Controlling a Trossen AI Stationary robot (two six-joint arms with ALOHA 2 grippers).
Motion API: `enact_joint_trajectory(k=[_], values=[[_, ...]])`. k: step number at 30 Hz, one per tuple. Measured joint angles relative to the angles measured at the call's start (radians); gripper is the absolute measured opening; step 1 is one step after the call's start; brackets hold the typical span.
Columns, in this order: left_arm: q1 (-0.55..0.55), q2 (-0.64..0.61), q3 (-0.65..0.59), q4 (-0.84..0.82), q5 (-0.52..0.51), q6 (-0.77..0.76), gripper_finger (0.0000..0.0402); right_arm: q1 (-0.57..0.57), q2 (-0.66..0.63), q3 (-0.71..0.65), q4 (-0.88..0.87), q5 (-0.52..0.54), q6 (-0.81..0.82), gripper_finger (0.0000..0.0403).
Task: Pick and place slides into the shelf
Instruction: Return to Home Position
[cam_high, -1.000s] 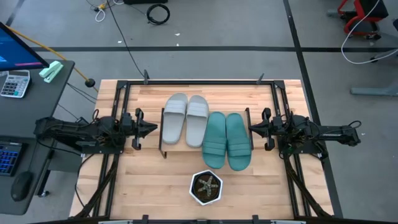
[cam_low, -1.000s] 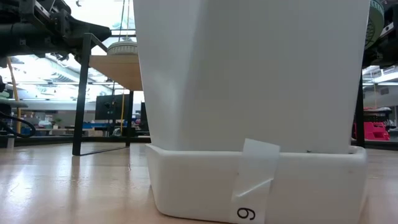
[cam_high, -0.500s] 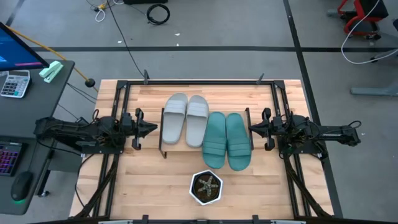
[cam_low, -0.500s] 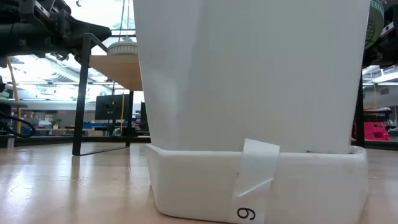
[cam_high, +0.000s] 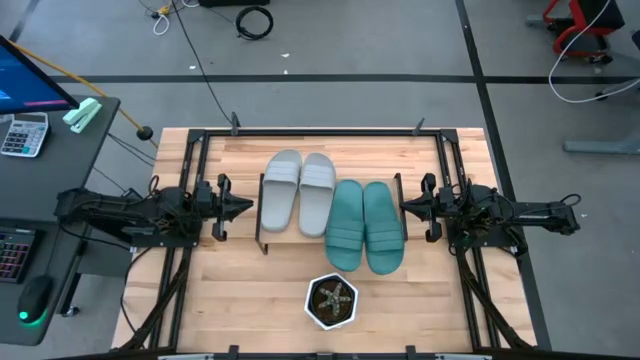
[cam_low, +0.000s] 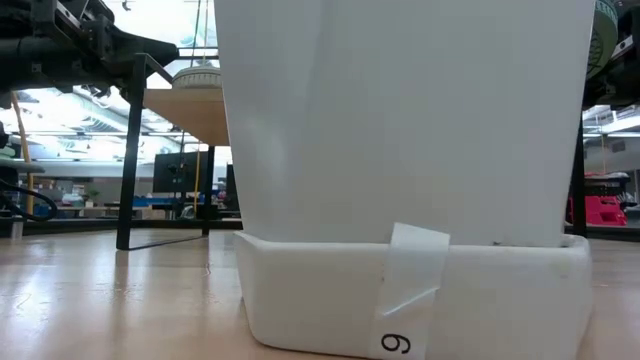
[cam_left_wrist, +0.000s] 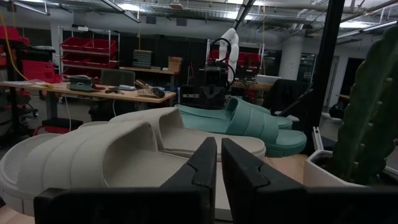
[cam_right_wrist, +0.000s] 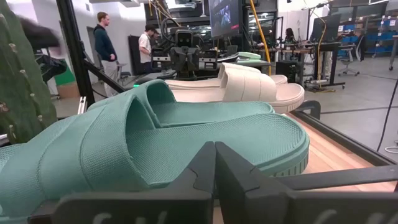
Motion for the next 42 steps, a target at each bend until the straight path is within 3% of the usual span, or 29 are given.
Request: enact_joint_trajectory(k=[9,42], values=[[0.0,0.0,0.0,0.0,0.0,0.0,0.004,0.0,0.0,0.0,0.0,0.0,0.0,0.0015],[0.0,0.0,0.0,0.0,0.0,0.0,0.003,0.0,0.0,0.0,0.0,0.0,0.0,0.0015]])
